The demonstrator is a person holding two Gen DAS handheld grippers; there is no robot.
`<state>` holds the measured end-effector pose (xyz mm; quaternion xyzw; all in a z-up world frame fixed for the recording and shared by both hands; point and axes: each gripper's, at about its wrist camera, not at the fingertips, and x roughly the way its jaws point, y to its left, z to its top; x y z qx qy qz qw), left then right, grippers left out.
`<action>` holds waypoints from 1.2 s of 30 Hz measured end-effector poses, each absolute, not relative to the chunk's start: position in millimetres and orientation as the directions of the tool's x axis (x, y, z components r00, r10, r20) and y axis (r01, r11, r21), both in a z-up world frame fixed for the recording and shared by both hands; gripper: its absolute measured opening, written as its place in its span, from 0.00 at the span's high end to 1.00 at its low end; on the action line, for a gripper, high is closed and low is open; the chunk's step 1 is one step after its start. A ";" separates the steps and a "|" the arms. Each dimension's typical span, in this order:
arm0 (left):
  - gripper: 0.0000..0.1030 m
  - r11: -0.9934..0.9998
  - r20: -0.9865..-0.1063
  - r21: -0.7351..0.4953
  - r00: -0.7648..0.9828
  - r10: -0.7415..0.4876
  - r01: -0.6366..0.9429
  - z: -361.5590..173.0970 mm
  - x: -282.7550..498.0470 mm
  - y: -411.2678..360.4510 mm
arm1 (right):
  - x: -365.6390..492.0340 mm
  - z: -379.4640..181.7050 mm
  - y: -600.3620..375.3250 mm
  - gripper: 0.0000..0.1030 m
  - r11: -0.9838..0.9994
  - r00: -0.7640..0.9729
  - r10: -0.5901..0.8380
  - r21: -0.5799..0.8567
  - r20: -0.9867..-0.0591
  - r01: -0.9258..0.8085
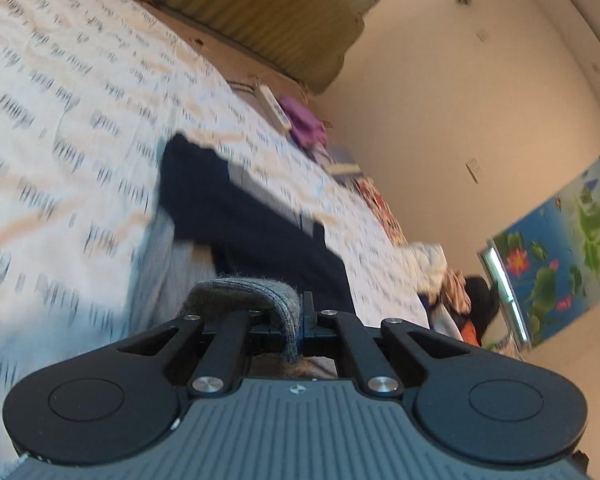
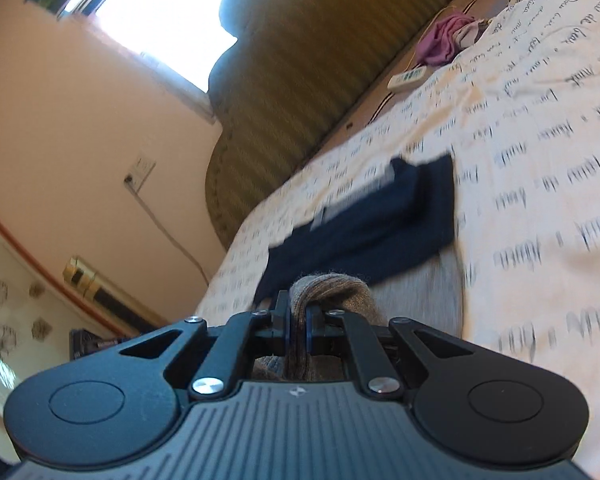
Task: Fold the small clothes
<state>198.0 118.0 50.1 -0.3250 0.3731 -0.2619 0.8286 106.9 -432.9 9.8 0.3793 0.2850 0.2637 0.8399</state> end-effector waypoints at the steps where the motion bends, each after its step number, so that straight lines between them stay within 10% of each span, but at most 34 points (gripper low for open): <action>1: 0.97 0.662 -0.449 -0.724 0.597 -0.665 0.193 51.9 219.2 113.2 | 126.9 10.4 -435.5 0.94 0.566 0.704 0.656 0.795 -0.273 -0.218; 12: 0.97 0.796 -0.580 -0.604 0.658 -0.481 0.050 6.6 379.7 71.7 | 307.1 -44.5 -447.7 0.93 0.587 0.745 0.533 0.810 -0.402 0.017; 16: 0.82 0.789 -0.614 -0.614 0.649 -0.449 -0.035 -13.8 393.1 76.6 | 323.4 -81.7 -442.2 0.88 0.518 0.749 0.515 0.848 -0.417 0.116; 21: 0.17 0.783 -0.518 -0.616 0.792 -0.323 -0.084 20.0 369.0 97.4 | 306.7 -67.5 -443.2 0.85 0.569 0.826 0.396 0.813 -0.400 0.121; 28: 0.14 0.975 -0.451 -0.213 0.878 -0.160 0.068 39.7 324.8 -1.5 | 278.1 -15.8 -392.6 0.52 0.790 0.888 0.267 0.613 -0.375 0.022; 36: 0.11 0.983 -0.682 0.089 0.729 -0.060 0.164 -34.8 334.7 -96.9 | 311.6 -53.1 -312.0 0.52 0.942 0.793 0.192 0.336 -0.578 0.017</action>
